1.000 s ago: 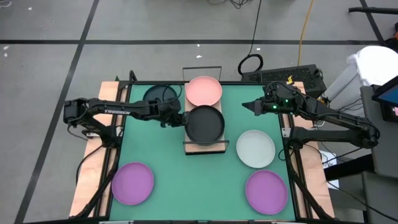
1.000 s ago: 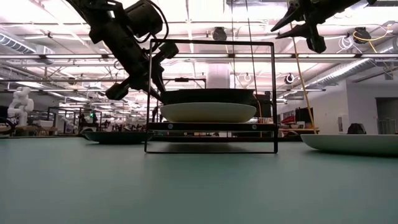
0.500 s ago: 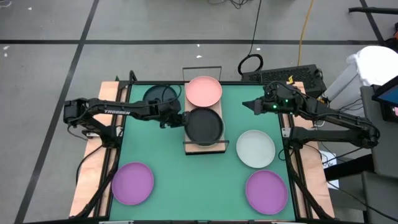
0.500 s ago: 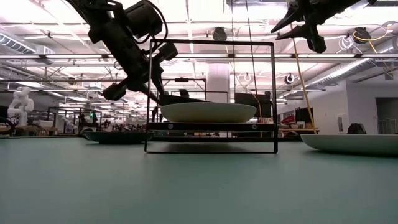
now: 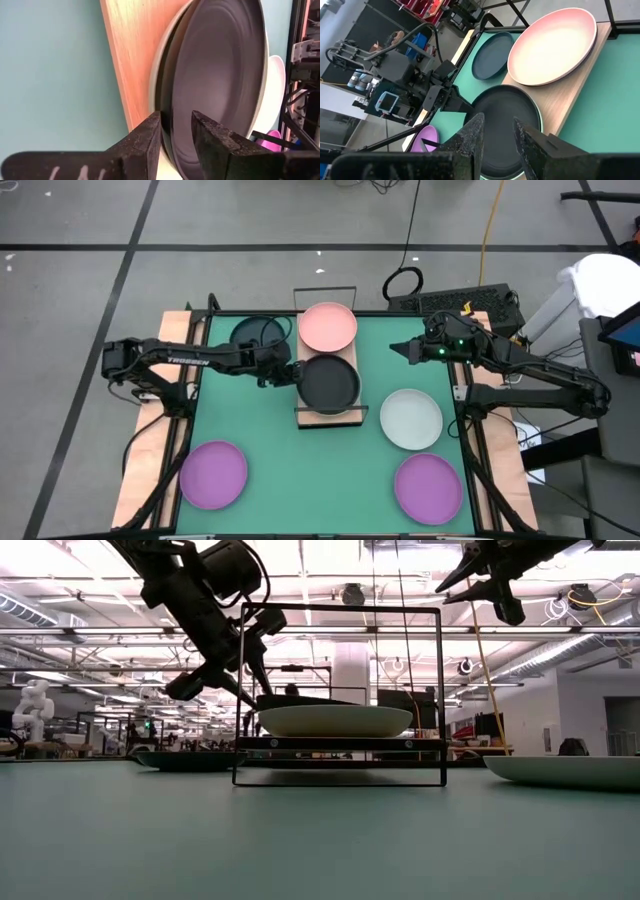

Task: Place and stack plates onto a shelf
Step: Stack the gray plate on top of the light pink plate on the shelf

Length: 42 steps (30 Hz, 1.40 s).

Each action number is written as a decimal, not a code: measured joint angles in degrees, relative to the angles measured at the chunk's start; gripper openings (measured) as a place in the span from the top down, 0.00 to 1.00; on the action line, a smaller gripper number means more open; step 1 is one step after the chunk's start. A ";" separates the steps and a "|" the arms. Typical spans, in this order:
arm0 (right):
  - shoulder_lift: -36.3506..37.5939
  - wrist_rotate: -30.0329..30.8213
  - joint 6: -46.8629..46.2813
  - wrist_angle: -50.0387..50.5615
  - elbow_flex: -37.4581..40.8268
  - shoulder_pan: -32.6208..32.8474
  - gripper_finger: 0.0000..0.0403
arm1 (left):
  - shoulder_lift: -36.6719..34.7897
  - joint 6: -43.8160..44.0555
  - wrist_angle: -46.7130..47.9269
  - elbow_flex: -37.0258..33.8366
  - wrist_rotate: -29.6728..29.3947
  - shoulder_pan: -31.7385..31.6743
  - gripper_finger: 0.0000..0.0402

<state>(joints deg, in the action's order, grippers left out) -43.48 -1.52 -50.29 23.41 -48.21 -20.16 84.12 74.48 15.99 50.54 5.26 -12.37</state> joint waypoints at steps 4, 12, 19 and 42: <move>0.00 0.00 -0.74 0.01 0.00 0.00 0.78 | -0.63 -0.19 0.53 -0.02 -0.64 0.15 0.72; -0.02 -0.02 -1.06 0.01 0.00 0.00 0.78 | -2.50 -0.51 0.10 0.09 -1.03 0.15 0.72; -0.02 -0.04 -1.11 -0.01 0.00 0.02 0.78 | -3.82 -2.53 0.85 0.02 -0.84 0.15 0.72; -0.04 -0.04 0.01 0.04 0.00 0.02 0.78 | -1.46 -8.68 2.31 -0.32 -5.43 0.04 0.99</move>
<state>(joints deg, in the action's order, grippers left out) -43.53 -1.56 -50.28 23.44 -48.21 -20.14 82.65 65.80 18.30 50.22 -0.16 -12.34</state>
